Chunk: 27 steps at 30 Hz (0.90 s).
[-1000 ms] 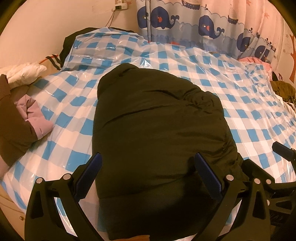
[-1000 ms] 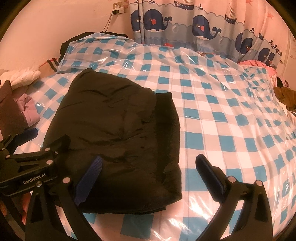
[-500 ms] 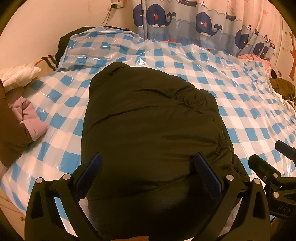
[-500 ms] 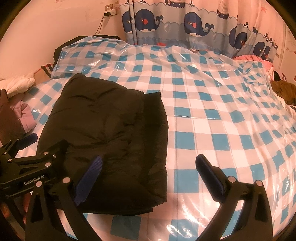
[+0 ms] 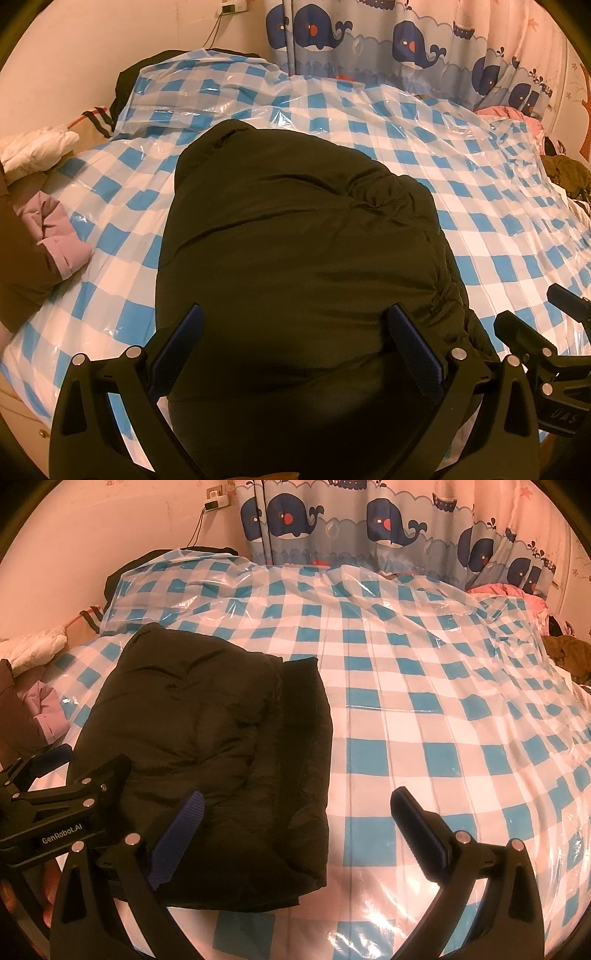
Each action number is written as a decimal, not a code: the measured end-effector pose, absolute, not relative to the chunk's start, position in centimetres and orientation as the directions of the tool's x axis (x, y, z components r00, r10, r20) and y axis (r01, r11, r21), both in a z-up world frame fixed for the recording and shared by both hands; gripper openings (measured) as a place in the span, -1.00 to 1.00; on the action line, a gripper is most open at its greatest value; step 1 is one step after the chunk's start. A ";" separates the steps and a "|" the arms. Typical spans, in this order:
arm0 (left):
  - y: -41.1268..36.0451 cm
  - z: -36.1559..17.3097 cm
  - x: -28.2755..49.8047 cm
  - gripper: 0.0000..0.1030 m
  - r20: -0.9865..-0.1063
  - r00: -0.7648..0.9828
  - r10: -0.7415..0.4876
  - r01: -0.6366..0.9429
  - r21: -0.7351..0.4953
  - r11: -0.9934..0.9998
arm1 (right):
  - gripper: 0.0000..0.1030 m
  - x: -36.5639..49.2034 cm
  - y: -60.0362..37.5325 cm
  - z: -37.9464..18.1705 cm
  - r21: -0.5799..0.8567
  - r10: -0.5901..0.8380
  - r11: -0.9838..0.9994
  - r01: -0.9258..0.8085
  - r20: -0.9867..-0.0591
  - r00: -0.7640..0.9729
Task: Fold large clothes
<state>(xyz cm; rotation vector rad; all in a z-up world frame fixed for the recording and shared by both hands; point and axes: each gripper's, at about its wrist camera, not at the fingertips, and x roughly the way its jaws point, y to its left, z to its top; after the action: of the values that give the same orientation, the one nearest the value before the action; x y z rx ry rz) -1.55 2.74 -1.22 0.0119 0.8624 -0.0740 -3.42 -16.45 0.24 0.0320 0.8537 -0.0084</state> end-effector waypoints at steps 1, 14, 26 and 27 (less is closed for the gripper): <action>2.8 -1.2 -1.5 0.87 -0.759 0.648 -0.061 0.071 -0.019 0.997 | 0.89 -3.4 -16.4 0.3 0.023 0.004 1.000 0.020 -0.753 0.658; 2.9 -1.4 -1.3 0.87 -0.760 0.647 -0.061 0.072 -0.018 0.997 | 0.89 -3.3 -16.2 0.3 0.014 0.000 1.000 0.015 -0.751 0.660; 3.0 -1.8 -1.1 0.87 -0.763 0.644 -0.059 0.070 -0.018 0.997 | 0.89 -2.1 -15.5 0.8 0.003 0.009 1.000 -0.010 -0.750 0.662; 3.0 -1.9 -1.1 0.87 -0.763 0.643 -0.059 0.069 -0.018 0.997 | 0.89 -2.0 -15.4 0.9 0.002 0.009 1.000 -0.011 -0.750 0.661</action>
<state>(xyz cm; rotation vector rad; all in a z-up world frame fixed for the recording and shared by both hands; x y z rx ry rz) -1.14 3.02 -1.90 0.0132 0.8690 -0.0730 -1.99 -15.35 0.85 -0.0023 0.8485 0.0111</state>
